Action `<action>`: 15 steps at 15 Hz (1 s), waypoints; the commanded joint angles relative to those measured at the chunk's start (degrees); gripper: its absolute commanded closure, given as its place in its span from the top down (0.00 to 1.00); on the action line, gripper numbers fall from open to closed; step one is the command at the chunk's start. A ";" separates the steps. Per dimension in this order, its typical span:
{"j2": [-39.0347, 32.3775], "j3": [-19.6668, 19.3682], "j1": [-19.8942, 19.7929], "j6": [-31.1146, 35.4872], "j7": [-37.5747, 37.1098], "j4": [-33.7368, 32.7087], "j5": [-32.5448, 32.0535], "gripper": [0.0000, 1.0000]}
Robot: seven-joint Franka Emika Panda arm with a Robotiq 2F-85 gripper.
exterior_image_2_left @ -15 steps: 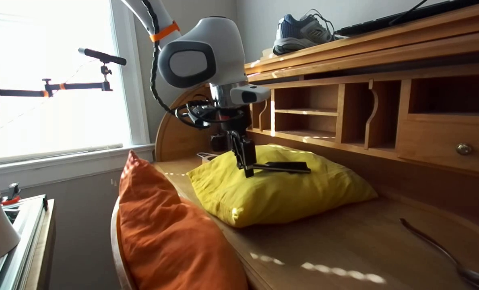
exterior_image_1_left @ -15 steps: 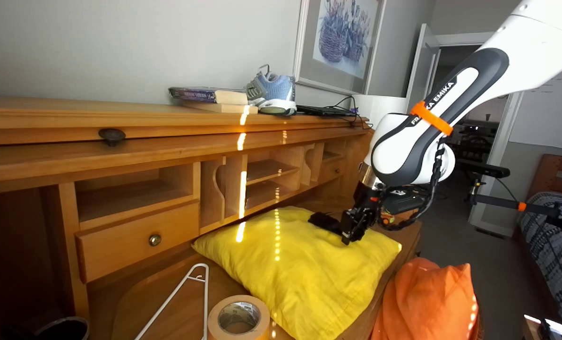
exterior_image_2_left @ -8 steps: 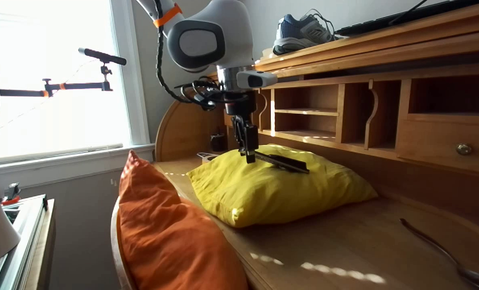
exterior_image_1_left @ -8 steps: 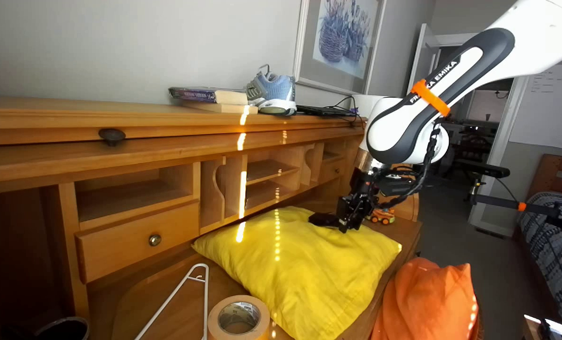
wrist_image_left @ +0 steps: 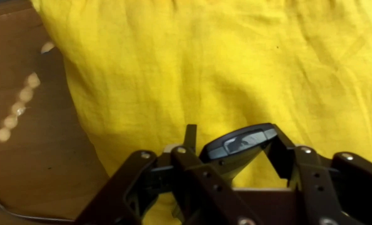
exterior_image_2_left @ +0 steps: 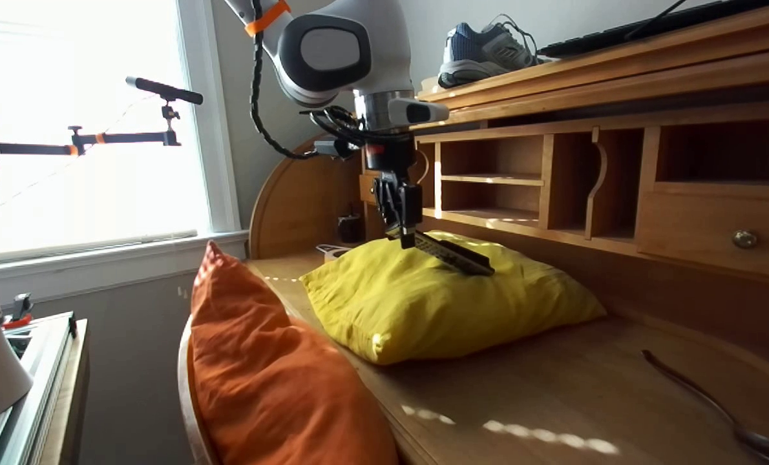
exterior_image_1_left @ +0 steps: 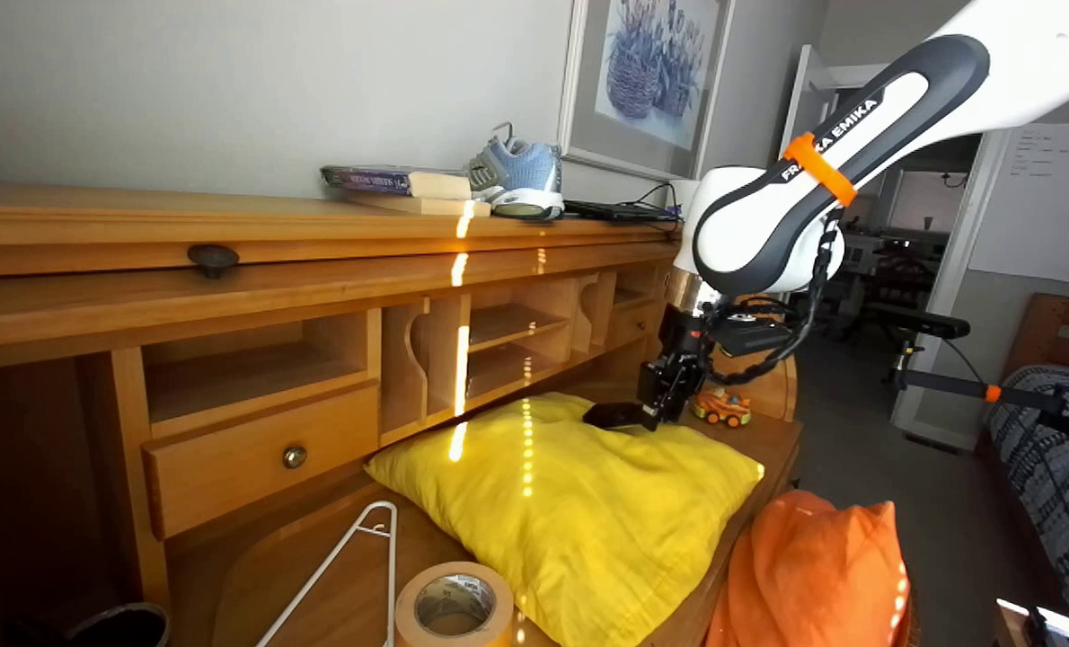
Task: Put the remote on the pillow upside down
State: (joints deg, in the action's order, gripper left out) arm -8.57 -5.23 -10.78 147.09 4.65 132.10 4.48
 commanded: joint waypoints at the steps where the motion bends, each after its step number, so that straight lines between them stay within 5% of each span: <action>1: -0.11 -1.66 2.01 -0.60 0.99 1.09 -9.80 0.32; 15: -2.15 -2.84 7.03 5.99 -0.32 3.82 -43.90 0.32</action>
State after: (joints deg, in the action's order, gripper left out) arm -10.74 -6.86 -5.13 149.91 4.99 134.44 -33.42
